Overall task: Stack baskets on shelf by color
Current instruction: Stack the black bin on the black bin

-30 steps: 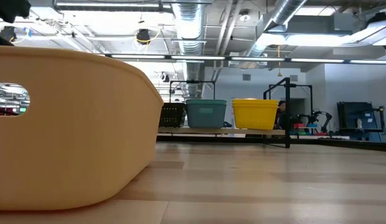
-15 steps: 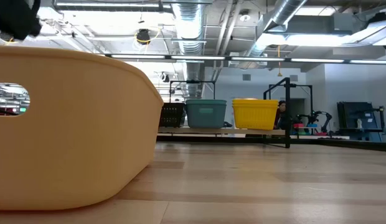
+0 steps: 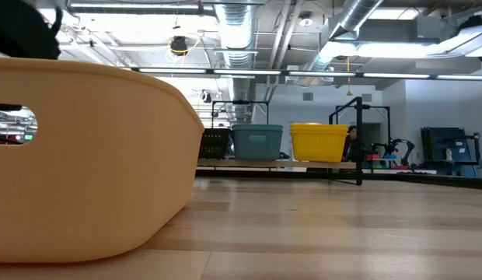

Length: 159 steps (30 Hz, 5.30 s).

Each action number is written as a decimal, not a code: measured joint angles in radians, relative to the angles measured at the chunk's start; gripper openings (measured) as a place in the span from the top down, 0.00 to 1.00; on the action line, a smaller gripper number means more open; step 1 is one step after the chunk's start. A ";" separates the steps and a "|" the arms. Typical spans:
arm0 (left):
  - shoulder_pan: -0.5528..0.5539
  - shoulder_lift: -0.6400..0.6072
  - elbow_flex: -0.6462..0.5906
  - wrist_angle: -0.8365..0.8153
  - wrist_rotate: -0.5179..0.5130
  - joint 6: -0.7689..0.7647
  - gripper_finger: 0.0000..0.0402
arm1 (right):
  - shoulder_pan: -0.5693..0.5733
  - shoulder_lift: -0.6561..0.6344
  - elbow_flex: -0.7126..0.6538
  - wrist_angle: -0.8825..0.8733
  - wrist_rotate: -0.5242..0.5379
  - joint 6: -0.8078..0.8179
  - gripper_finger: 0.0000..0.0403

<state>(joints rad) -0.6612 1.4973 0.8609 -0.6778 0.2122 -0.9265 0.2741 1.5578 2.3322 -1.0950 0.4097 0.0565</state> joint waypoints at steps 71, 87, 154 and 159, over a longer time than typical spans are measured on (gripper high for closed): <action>-0.118 0.075 0.179 -0.197 -0.280 0.268 0.64 | 0.000 0.000 0.000 0.012 -0.019 0.004 0.98; -0.083 0.075 0.179 -0.219 -0.258 0.286 0.64 | 0.000 0.000 0.000 0.010 -0.041 0.016 0.98; 0.318 -0.306 0.453 -0.344 -1.272 -0.173 1.00 | -0.094 -0.001 0.000 -0.037 0.128 -0.147 0.98; 0.488 -0.242 0.452 -0.262 -1.142 -0.124 1.00 | -0.199 -0.002 0.000 -0.119 0.150 -0.175 0.98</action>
<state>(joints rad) -0.1736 1.2553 1.3125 -0.9399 -0.9301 -1.0510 0.0748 1.5562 2.3325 -1.2137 0.5593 -0.1189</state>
